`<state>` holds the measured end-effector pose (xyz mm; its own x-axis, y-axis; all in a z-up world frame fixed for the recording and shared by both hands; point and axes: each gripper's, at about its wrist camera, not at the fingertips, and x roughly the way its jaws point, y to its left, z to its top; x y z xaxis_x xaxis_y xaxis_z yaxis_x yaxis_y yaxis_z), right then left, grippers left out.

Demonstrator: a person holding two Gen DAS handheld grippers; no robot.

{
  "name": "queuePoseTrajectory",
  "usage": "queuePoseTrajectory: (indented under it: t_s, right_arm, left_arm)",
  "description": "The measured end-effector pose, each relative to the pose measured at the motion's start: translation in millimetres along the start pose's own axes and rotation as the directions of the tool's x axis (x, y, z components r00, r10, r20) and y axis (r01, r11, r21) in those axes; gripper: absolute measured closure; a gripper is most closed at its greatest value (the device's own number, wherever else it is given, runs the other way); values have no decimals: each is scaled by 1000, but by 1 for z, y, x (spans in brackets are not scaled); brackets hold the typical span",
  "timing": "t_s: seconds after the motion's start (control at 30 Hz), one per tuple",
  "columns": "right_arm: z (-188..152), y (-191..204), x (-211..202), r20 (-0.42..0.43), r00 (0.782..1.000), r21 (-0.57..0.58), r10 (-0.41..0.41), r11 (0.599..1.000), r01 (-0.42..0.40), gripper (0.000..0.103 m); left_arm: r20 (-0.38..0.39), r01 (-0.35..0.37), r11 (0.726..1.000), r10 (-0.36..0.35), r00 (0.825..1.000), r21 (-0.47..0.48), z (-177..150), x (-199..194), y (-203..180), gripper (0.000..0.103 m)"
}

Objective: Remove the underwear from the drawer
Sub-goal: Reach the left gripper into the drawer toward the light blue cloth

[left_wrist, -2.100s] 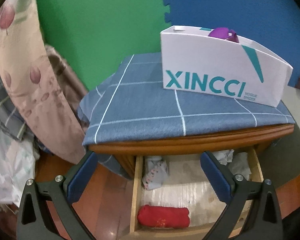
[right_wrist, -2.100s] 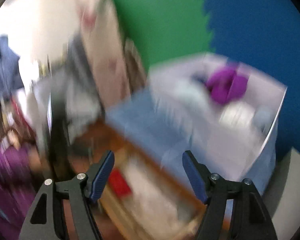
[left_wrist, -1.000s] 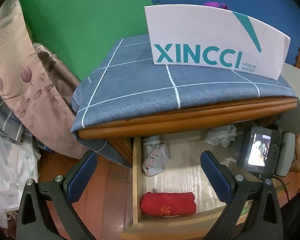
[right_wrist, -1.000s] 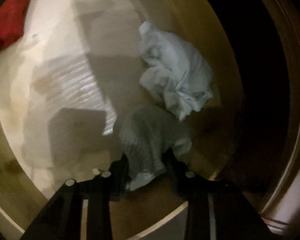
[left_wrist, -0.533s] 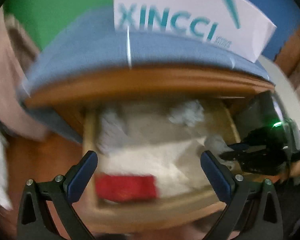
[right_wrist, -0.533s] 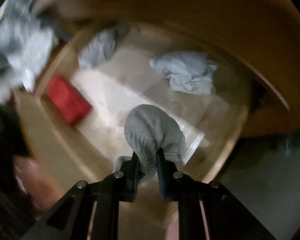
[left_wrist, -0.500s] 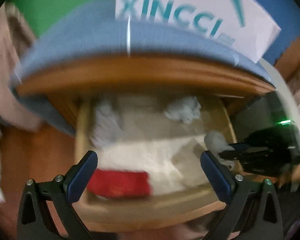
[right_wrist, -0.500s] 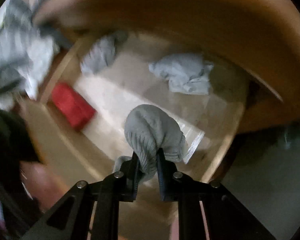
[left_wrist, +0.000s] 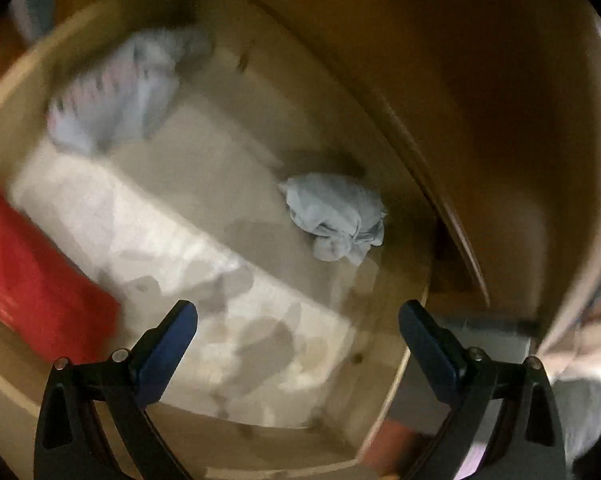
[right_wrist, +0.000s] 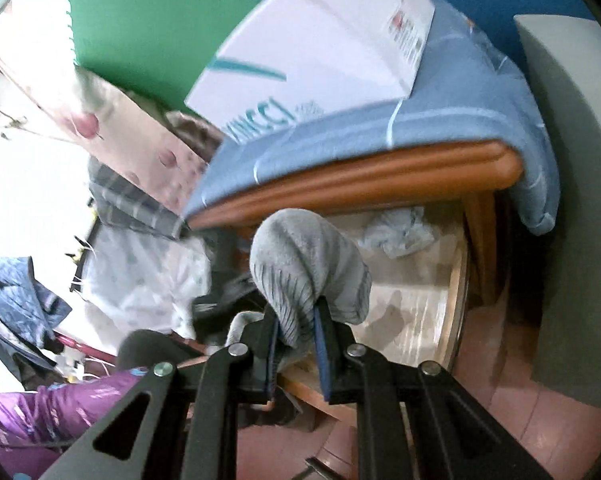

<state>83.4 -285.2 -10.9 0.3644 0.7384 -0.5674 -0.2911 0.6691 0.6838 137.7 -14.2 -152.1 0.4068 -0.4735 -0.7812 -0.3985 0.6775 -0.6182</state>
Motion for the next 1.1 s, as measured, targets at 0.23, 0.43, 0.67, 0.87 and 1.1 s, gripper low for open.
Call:
queuePoseTrajectory:
  t_s: [0.23, 0.43, 0.67, 0.87, 1.1]
  right_arm:
    - [-1, -7, -38, 72, 994, 31, 85, 996, -87, 88]
    - [-2, -15, -60, 123, 985, 37, 124, 991, -129, 88]
    - [-6, -30, -75, 150, 973, 69, 175, 980, -186, 88]
    - [-10, -38, -83, 169, 964, 76, 207, 972, -222, 87]
    - [-12, -54, -93, 196, 951, 110, 240, 958, -265, 87]
  left_arm:
    - [-6, -94, 989, 94, 996, -113, -4, 27, -10, 8]
    - [16, -20, 915, 29, 999, -404, -20, 58, 9, 5]
    - [120, -51, 911, 110, 987, -410, -24, 61, -11, 10]
    - [151, -242, 923, 296, 943, -299, -24, 74, -43, 7]
    - [326, -299, 905, 393, 860, -301, -19, 84, -58, 21]
